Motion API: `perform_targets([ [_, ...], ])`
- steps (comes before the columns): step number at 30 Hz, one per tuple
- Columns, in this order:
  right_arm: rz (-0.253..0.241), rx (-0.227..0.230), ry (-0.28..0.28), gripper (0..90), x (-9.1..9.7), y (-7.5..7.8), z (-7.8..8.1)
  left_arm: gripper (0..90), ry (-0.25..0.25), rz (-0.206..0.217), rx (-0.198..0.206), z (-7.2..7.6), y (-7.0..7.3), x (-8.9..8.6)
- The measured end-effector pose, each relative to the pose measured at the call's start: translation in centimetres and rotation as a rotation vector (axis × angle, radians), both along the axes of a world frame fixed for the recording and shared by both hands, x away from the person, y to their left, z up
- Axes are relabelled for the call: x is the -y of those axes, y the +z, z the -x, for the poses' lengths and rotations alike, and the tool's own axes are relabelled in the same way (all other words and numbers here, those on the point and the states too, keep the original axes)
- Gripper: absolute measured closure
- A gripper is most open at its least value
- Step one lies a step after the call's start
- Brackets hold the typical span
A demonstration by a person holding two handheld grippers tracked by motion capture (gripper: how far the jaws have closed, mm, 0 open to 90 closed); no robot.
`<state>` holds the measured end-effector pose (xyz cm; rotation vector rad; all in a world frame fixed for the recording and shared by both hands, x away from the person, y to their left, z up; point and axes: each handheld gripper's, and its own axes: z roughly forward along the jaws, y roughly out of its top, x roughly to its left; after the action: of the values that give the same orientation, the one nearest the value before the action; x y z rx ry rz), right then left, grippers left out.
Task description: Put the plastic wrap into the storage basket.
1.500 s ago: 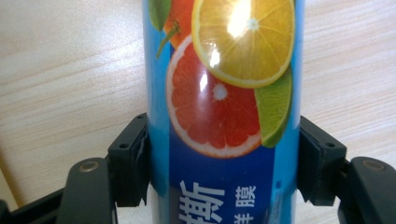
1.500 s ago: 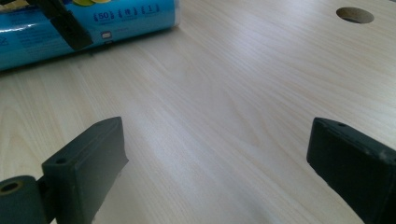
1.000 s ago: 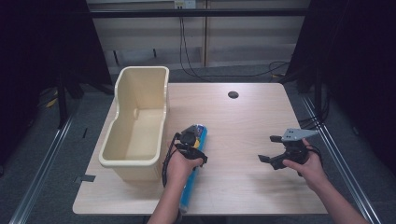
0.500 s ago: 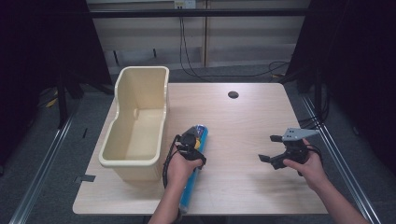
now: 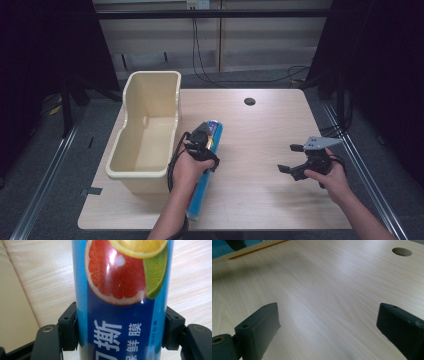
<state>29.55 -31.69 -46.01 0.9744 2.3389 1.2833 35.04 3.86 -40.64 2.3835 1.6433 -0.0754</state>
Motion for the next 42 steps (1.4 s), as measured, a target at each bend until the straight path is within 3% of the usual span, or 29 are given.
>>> perform_targets([
  [2, -0.001, 0.003, -0.004, 4.1, 0.0, 0.0, 0.0, 32.3, 0.012, 0.011, 0.008, 0.0, 0.5, 0.1],
  [4, -0.006, 0.001, -0.001, 4.2, 0.0, 0.0, 0.0, 32.3, -0.020, 0.003, -0.004, 0.0, 1.2, 0.1],
  [6, -0.004, 0.000, -0.001, 4.0, 0.0, 0.0, 0.0, 32.3, -0.021, 0.005, 0.004, 0.0, 1.8, 0.2],
  [9, -0.002, -0.001, 0.001, 3.7, -0.1, -0.1, 0.0, 32.3, -0.021, 0.040, -0.015, -0.2, 2.6, 0.1],
  [14, -0.009, -0.004, -0.002, 2.0, 0.0, 0.0, 0.0, 32.3, -0.059, 0.027, -0.008, -0.4, 4.5, 0.1],
  [20, -0.008, -0.012, 0.006, 1.8, -0.1, -0.2, -0.1, 32.3, -0.066, 0.025, -0.002, -0.6, 6.6, -0.2],
  [34, -0.004, -0.009, 0.011, 1.6, -0.1, -0.1, -0.1, 32.3, -0.058, 0.003, -0.003, -1.1, 10.4, -1.4],
  [42, -0.010, -0.012, 0.014, 1.7, -0.1, -0.1, -0.1, 32.4, -0.031, 0.023, 0.002, -1.2, 12.1, -2.6],
])
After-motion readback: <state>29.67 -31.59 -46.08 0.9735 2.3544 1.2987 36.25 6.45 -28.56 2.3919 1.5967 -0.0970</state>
